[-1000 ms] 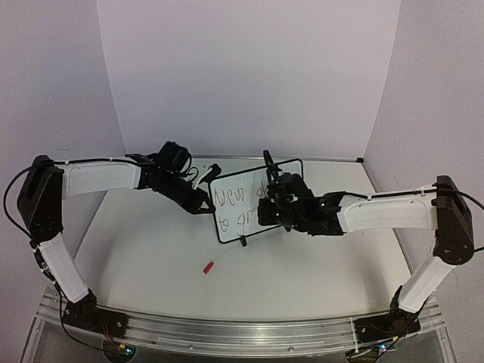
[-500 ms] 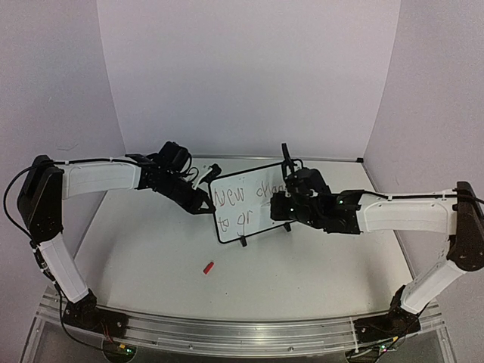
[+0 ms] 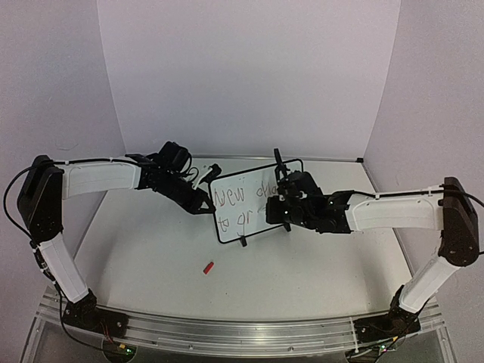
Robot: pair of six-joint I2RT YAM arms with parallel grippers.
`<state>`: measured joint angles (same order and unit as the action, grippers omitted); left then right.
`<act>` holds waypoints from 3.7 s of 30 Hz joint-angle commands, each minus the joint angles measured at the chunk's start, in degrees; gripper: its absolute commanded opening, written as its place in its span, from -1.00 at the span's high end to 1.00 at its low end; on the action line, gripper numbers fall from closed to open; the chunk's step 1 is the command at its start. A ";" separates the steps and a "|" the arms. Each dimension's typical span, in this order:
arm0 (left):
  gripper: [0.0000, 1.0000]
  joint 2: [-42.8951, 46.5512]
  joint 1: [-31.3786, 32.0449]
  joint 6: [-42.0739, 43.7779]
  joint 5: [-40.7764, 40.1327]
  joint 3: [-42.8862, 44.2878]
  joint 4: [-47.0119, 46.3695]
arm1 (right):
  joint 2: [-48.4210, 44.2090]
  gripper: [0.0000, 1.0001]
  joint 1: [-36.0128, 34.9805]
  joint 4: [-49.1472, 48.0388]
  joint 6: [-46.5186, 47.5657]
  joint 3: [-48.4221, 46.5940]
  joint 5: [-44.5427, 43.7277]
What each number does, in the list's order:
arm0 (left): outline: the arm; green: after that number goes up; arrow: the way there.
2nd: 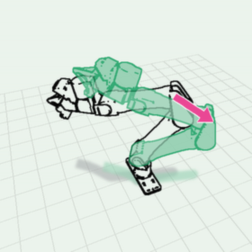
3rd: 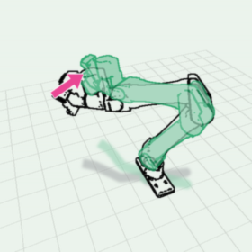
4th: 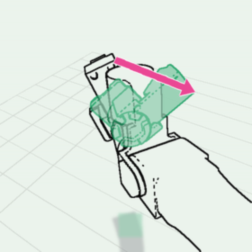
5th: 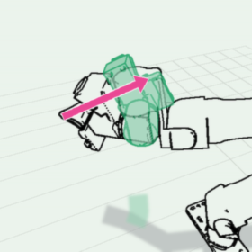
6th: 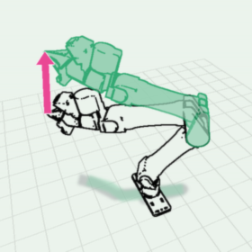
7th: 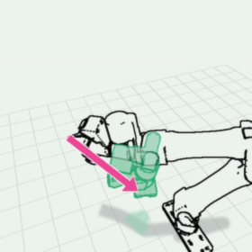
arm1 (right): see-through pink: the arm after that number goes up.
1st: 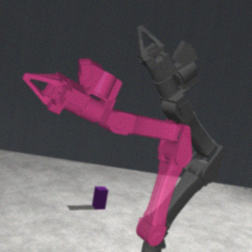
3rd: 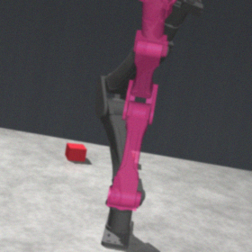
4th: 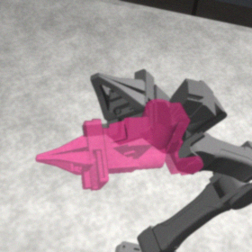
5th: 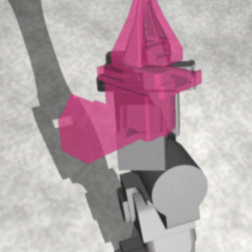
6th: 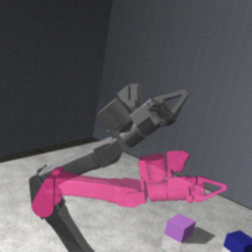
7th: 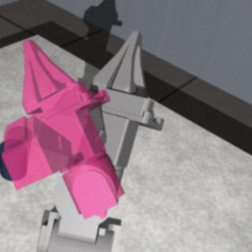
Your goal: Write a sentence on the whiteboard
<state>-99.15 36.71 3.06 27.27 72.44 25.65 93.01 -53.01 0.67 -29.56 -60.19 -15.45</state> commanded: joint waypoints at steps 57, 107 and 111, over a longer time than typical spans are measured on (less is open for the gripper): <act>1.00 -0.07 0.42 0.81 -0.64 2.46 1.94 | 0.16 1.00 0.02 1.01 2.67 -6.17 -1.96; 1.00 -0.34 0.41 0.74 -0.47 2.44 1.87 | -3.84 1.00 0.77 2.02 1.61 -2.22 -1.21; 1.00 -0.34 0.42 0.77 -0.55 2.49 2.01 | -2.03 1.00 0.73 2.04 1.71 -3.42 -0.62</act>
<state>-99.17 36.71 3.06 27.27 72.44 25.65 89.00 -52.40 3.12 -28.11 -60.92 -15.55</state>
